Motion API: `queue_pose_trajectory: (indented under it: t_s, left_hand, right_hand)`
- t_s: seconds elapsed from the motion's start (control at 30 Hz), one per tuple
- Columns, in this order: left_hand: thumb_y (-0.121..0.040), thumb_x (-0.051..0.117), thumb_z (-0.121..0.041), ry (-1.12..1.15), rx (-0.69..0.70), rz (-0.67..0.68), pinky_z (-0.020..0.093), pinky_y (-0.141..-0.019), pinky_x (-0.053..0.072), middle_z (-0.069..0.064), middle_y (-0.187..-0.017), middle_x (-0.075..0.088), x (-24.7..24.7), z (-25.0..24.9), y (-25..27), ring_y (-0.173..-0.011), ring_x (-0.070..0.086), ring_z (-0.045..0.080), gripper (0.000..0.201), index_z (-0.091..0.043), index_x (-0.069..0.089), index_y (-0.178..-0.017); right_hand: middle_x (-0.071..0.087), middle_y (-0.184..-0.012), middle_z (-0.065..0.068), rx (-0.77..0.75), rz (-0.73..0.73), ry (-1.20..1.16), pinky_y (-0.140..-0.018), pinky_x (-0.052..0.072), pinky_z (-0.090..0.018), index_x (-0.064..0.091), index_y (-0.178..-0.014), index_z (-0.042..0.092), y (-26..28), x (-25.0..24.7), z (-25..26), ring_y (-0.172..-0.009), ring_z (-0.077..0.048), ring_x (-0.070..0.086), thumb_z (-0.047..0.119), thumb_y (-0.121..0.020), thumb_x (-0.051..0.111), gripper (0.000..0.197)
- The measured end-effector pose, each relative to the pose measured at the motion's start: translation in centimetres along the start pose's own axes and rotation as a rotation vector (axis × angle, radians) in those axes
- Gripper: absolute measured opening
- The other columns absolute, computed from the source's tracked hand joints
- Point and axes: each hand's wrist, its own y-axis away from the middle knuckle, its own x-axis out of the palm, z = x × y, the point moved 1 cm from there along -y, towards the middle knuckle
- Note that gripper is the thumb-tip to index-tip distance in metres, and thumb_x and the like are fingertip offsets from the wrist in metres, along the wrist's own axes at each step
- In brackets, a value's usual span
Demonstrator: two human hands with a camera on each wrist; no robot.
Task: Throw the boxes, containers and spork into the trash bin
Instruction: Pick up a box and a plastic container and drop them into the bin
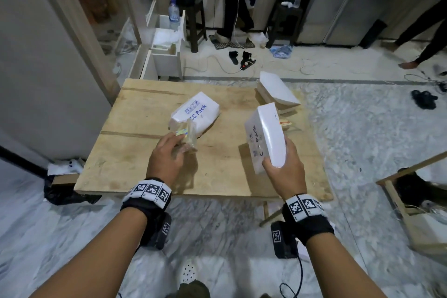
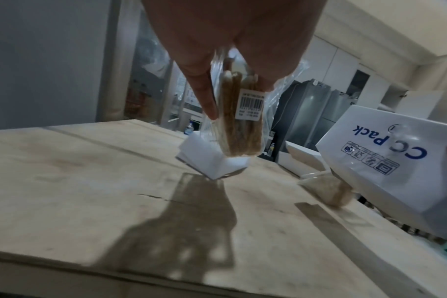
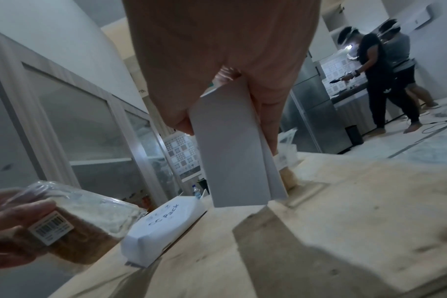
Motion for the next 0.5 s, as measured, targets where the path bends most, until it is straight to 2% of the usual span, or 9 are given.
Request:
queue_pose_trajectory:
  t_s: [0.1, 0.2, 0.23, 0.33, 0.43, 0.5]
  left_hand:
    - [-0.078, 0.068, -0.003, 0.014, 0.035, 0.030, 0.047, -0.087, 0.054, 0.011, -0.122, 0.063, 3.3, -3.9, 1.2, -0.107, 0.062, 0.029, 0.033, -0.009, 0.069, -0.110]
    - [-0.079, 0.067, -0.003, 0.060, 0.062, 0.058, 0.047, -0.090, 0.054, 0.008, -0.122, 0.063, 7.2, -8.4, 2.7, -0.109, 0.062, 0.027, 0.033, -0.012, 0.068, -0.111]
    - [-0.079, 0.067, -0.002, 0.071, 0.074, 0.065, 0.046, -0.090, 0.054, 0.007, -0.121, 0.063, 8.5, -9.9, 3.1, -0.108, 0.062, 0.025, 0.033, -0.012, 0.068, -0.111]
    - [-0.080, 0.065, 0.000, 0.090, 0.106, 0.075, 0.042, -0.088, 0.055, 0.007, -0.117, 0.063, 12.4, -14.3, 4.1, -0.101, 0.063, 0.020, 0.032, -0.011, 0.067, -0.110]
    - [-0.080, 0.065, 0.000, 0.103, 0.134, 0.078, 0.034, -0.085, 0.056, 0.007, -0.115, 0.065, 15.6, -17.7, 5.1, -0.098, 0.065, 0.021, 0.033, -0.012, 0.067, -0.110]
    - [-0.081, 0.065, -0.002, 0.101, 0.136, 0.094, 0.026, -0.081, 0.054, 0.007, -0.114, 0.065, 17.3, -19.6, 5.7, -0.097, 0.065, 0.022, 0.031, -0.013, 0.067, -0.110]
  right_hand:
    - [0.060, -0.106, 0.008, -0.026, -0.017, -0.027, -0.066, 0.044, -0.018, 0.044, -0.131, 0.033, 0.6, -4.4, -2.7, -0.093, -0.016, 0.060, 0.028, -0.079, 0.070, 0.058]
    - [0.056, -0.101, 0.021, -0.039, -0.010, -0.065, -0.068, 0.045, -0.008, 0.046, -0.129, 0.030, 1.1, -9.2, -5.2, -0.094, 0.005, 0.057, 0.024, -0.081, 0.070, 0.054]
    - [0.055, -0.101, 0.025, -0.042, -0.008, -0.083, -0.068, 0.045, -0.006, 0.047, -0.127, 0.031, 1.3, -10.8, -6.0, -0.093, 0.007, 0.056, 0.023, -0.082, 0.071, 0.052]
    - [0.056, -0.102, 0.027, -0.036, 0.005, -0.117, -0.065, 0.048, -0.012, 0.044, -0.119, 0.045, 1.6, -15.3, -8.2, -0.092, 0.001, 0.059, 0.022, -0.083, 0.070, 0.051]
    - [0.053, -0.101, 0.030, -0.046, 0.025, -0.154, -0.057, 0.046, -0.006, 0.040, -0.113, 0.051, 1.5, -18.9, -9.9, -0.087, 0.015, 0.057, 0.015, -0.084, 0.070, 0.055]
    - [0.056, -0.106, 0.026, -0.050, 0.021, -0.149, -0.063, 0.046, -0.003, 0.040, -0.112, 0.056, 1.3, -20.7, -11.2, -0.093, 0.014, 0.056, 0.016, -0.083, 0.070, 0.058]
